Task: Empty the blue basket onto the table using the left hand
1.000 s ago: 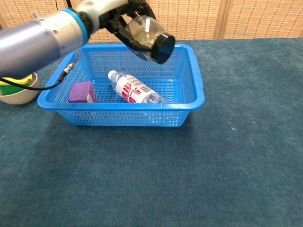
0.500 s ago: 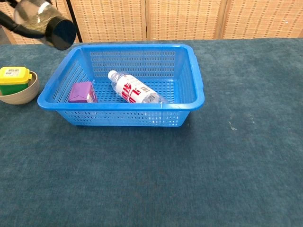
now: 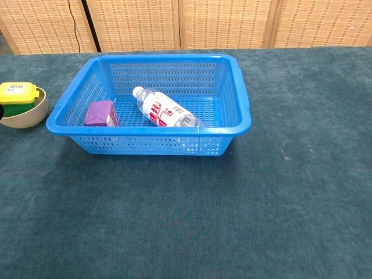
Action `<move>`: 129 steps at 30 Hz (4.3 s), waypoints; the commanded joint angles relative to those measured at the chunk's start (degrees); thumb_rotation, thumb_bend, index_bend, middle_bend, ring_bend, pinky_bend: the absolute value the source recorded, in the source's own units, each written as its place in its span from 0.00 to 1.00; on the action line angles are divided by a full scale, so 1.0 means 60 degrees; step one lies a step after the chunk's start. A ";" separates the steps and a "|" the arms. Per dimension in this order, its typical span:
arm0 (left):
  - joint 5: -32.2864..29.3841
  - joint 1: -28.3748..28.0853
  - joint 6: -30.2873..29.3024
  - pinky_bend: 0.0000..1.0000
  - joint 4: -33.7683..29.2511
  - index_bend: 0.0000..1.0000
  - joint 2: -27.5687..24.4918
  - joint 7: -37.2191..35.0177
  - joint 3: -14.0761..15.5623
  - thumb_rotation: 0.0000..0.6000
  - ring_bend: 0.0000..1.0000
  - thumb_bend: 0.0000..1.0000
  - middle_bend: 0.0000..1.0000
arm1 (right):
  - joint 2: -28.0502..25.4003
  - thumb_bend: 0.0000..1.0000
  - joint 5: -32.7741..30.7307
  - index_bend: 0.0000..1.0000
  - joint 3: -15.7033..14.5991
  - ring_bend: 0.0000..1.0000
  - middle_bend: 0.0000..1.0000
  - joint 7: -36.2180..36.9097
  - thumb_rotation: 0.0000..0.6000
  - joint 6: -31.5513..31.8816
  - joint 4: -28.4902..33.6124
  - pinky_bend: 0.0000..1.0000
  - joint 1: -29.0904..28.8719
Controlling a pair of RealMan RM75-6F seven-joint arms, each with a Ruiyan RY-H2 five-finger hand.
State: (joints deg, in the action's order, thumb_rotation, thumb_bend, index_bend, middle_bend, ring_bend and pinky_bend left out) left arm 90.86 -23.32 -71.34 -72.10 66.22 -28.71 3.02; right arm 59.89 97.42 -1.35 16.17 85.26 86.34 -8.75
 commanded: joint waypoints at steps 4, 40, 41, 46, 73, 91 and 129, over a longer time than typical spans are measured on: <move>0.0072 0.0169 0.0133 0.35 0.0830 0.28 0.0627 0.0685 0.0173 1.00 0.08 0.23 0.11 | 0.0002 0.00 0.0002 0.03 -0.0012 0.00 0.01 -0.0025 1.00 -0.0017 0.0011 0.00 -0.0009; -0.2879 -0.4511 0.4168 0.18 -0.2888 0.02 0.2477 0.7200 -0.2701 1.00 0.00 0.12 0.00 | -0.0018 0.00 -0.0682 0.03 0.0215 0.00 0.01 0.0415 1.00 -0.0394 -0.0272 0.00 -0.0127; -0.3176 -0.4683 0.4328 0.18 -0.2638 0.02 0.2758 0.7522 -0.2722 1.00 0.00 0.12 0.00 | -0.0018 0.00 -0.0750 0.03 0.0242 0.00 0.01 0.0461 1.00 -0.0435 -0.0301 0.00 -0.0139; -0.4185 -0.5214 0.4571 0.19 -0.1732 0.02 0.3752 0.8797 -0.2706 1.00 0.00 0.12 0.00 | -0.0032 0.00 -0.0923 0.03 0.0324 0.00 0.01 0.0620 1.00 -0.0538 -0.0388 0.00 -0.0179; -0.6485 -0.6232 0.4658 0.55 0.0283 0.65 0.5811 1.0678 -0.2320 1.00 0.46 0.31 0.51 | -0.0019 0.00 -0.1074 0.02 0.0382 0.00 0.01 0.0824 1.00 -0.0747 -0.0529 0.00 -0.0243; -0.3271 -0.4892 0.2233 0.55 -0.3667 0.67 0.2705 0.8332 -0.2554 1.00 0.48 0.33 0.53 | -0.0034 0.00 -0.0783 0.02 0.0286 0.00 0.01 0.0655 1.00 -0.0538 -0.0348 0.00 -0.0183; 0.2739 -0.0966 -0.1497 0.35 0.1394 0.30 0.1626 0.3831 0.1482 1.00 0.16 0.23 0.18 | 0.0002 0.00 -0.0312 0.02 0.0089 0.00 0.02 0.0042 1.00 -0.0204 -0.0047 0.00 -0.0069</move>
State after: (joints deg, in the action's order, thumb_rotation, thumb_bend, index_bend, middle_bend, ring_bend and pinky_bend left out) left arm 106.10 -29.38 -80.07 -65.47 74.65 -5.14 11.23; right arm 59.90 95.55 -0.81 16.43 84.04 86.06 -9.17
